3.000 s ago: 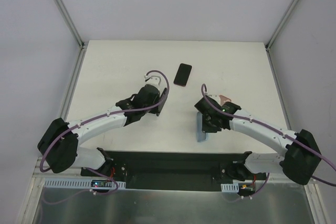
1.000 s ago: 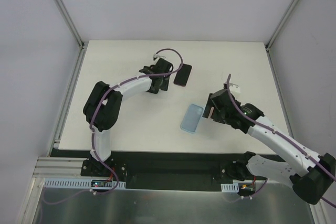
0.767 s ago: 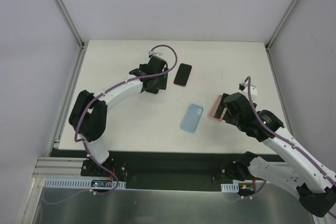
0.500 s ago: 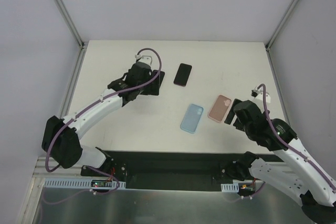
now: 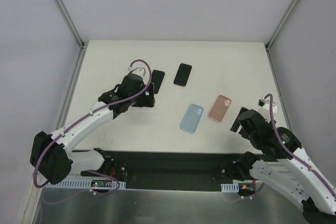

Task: Take the phone out of the phone case
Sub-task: Reset both arms

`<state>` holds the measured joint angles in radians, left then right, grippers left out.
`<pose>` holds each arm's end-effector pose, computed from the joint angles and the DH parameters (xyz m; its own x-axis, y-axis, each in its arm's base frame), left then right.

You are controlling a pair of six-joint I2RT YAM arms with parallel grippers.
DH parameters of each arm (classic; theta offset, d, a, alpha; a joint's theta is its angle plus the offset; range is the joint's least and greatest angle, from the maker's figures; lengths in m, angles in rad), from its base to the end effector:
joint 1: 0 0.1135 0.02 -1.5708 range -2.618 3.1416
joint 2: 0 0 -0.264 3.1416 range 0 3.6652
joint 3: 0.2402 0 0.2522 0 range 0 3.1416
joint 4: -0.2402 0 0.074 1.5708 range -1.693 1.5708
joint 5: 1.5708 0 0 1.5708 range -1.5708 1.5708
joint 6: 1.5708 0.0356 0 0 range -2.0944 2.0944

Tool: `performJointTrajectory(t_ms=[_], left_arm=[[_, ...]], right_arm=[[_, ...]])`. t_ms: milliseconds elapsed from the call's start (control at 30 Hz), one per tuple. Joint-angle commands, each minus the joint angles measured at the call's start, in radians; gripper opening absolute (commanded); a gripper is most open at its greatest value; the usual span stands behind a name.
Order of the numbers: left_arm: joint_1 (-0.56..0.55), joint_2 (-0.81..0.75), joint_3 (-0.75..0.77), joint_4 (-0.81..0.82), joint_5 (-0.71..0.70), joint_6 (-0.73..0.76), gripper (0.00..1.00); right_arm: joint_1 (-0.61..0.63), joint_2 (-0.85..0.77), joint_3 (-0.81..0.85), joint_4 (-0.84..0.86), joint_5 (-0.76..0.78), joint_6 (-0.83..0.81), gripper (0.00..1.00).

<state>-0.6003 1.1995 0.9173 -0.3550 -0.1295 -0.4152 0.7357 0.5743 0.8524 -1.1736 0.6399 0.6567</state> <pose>0.2205 -0.1454 0.2839 -0.6406 -0.0462 -0.7665 0.2362 0.9379 -0.2539 0.0747 0.0390 0.3018 -0.6180 0.1011 -0.7796 0.1461 0.9892 0.0125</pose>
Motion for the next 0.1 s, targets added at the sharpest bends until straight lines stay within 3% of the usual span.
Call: performJointTrajectory(t_ms=[0, 67], left_arm=[[0.008, -0.017, -0.006, -0.004, 0.033, -0.028, 0.84], [0.008, -0.017, 0.000, -0.004, 0.041, -0.030, 0.84]], right_arm=[[0.002, -0.005, -0.007, -0.052, 0.032, 0.030, 0.85], [0.002, -0.005, 0.000, -0.058, 0.040, 0.032, 0.85]])
